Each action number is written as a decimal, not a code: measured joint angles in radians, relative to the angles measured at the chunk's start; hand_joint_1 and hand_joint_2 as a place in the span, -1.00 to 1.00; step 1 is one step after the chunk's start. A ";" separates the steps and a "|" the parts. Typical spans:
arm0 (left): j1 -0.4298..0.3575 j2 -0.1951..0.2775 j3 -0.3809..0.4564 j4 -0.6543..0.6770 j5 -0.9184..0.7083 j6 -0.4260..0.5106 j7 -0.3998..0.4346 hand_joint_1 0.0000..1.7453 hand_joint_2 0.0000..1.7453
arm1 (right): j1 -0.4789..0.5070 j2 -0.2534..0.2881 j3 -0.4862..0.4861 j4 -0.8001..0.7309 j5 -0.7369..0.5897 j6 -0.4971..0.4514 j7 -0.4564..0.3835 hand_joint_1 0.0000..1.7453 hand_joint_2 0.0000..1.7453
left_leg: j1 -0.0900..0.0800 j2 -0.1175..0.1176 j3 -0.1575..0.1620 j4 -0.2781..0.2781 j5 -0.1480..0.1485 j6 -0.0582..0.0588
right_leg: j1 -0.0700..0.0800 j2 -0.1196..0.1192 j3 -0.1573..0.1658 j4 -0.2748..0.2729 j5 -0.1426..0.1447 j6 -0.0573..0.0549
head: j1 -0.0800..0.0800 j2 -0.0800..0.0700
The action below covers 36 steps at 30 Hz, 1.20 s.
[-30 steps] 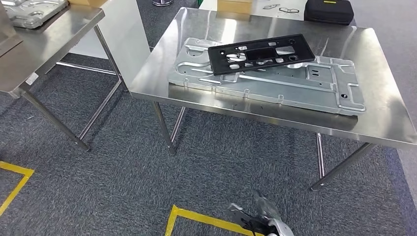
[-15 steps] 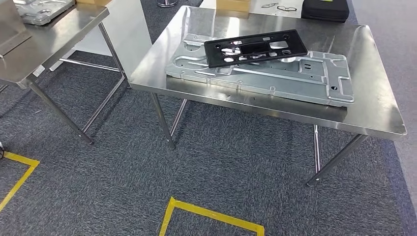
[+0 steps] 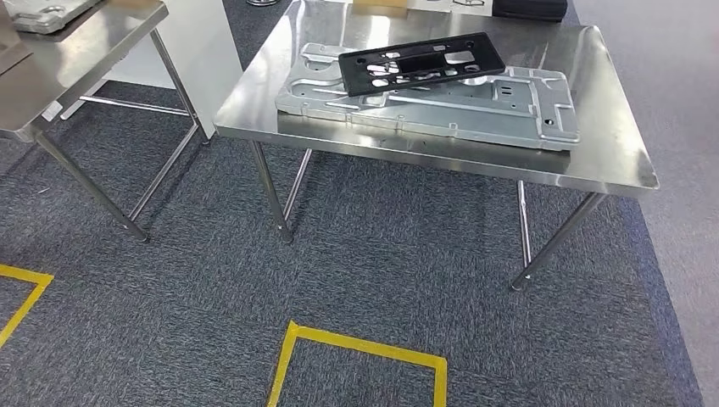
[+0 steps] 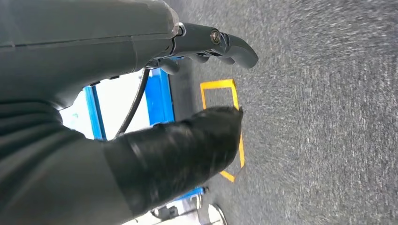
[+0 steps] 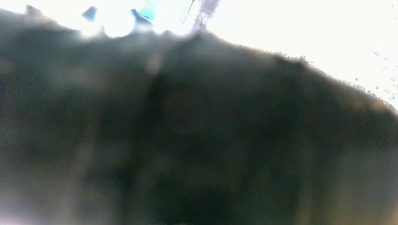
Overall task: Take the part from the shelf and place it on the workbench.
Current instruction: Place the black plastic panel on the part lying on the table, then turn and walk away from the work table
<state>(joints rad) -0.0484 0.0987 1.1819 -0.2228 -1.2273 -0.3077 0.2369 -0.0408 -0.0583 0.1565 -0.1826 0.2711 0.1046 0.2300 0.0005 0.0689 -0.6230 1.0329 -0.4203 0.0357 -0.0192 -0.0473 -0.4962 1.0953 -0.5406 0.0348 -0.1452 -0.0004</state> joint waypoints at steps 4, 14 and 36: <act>-0.009 0.001 -0.002 0.000 -0.014 -0.005 -0.006 -1.00 -1.00 | 0.001 0.007 0.004 0.001 0.041 0.051 -0.047 -1.00 -1.00 | 0.002 0.031 -0.005 0.004 0.018 -0.027 | 0.011 0.004 0.014 -0.075 -0.009 -0.039 | -0.001 0.000; -0.011 -0.008 -0.002 0.000 -0.020 0.001 0.008 -1.00 -1.00 | 0.001 0.041 0.034 0.003 0.091 0.086 -0.054 -1.00 -1.00 | 0.008 -0.079 0.059 0.173 -0.153 -0.040 | 0.011 0.091 -0.130 -0.066 0.116 -0.060 | -0.003 0.000; -0.026 -0.024 -0.002 0.000 -0.027 0.005 0.017 -1.00 -1.00 | 0.000 0.046 0.035 0.011 0.091 0.086 -0.056 -1.00 -1.00 | -0.005 0.044 0.014 -0.004 -0.007 -0.018 | 0.018 0.001 0.025 -0.105 0.012 -0.046 | -0.002 0.000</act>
<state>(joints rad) -0.0745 0.0743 1.1795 -0.2223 -1.2539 -0.3023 0.2542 -0.0408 -0.0119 0.1919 -0.1719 0.3624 0.1904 0.1740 -0.0042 0.1129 -0.6088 1.0290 -0.4278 0.0176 -0.0010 -0.0468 -0.4715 0.9902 -0.5290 -0.0111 -0.1474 -0.0004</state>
